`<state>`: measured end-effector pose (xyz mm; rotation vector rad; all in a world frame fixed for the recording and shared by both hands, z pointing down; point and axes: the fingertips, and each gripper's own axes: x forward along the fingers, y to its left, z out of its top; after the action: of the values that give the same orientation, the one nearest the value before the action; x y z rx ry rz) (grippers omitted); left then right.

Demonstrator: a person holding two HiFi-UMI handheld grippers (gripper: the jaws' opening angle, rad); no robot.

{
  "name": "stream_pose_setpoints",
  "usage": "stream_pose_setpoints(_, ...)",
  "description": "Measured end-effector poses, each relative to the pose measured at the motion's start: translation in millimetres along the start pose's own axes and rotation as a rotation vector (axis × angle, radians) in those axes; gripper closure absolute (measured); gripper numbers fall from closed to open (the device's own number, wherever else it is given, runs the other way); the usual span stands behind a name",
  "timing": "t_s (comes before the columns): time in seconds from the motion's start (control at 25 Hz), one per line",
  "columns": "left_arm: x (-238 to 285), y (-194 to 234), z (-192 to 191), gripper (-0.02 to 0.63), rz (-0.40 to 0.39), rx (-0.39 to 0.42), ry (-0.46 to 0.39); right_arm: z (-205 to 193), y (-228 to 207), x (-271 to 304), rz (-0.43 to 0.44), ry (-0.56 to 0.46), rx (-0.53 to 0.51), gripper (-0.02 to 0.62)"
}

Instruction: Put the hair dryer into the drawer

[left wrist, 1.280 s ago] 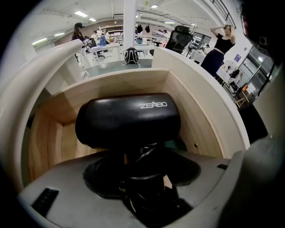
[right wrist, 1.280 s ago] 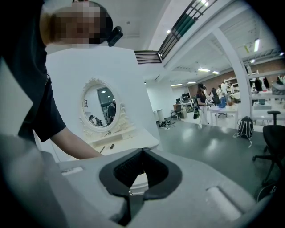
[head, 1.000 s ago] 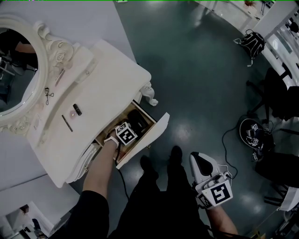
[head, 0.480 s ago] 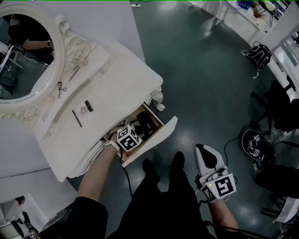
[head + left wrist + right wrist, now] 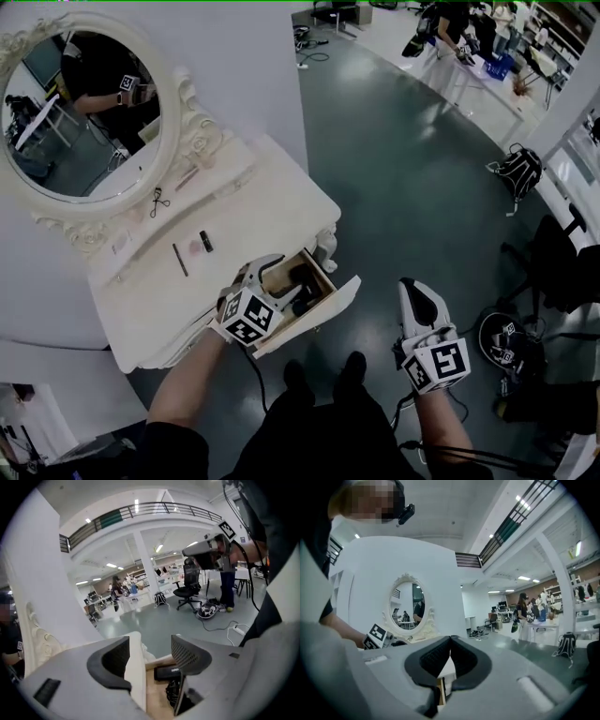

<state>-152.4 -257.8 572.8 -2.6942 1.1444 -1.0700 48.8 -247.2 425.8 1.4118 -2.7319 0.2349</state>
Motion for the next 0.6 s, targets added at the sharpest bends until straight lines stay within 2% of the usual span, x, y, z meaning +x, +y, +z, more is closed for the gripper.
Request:
stream_pose_setpoints(0.08,-20.4,15.6,29.9,0.348,0.068,-0.034,-0.076,18.1,2.8,6.4,0.005,-0.035,-0.019,0.594)
stream_pose_setpoints(0.2,-52.0,36.2,68.8,0.427,0.173,-0.088,-0.176,41.0,9.0,13.9,0.011,-0.073,-0.056,0.594)
stream_pose_setpoints(0.4,-99.3,48.1,126.2,0.569,0.276,-0.219,-0.354,73.9,16.8,16.7,0.018,-0.123,-0.092,0.594)
stream_pose_setpoints(0.6,-134.1,58.2,179.6,0.588,0.35,-0.325,-0.508,113.1,20.2,9.5,0.022,-0.2,-0.126,0.595)
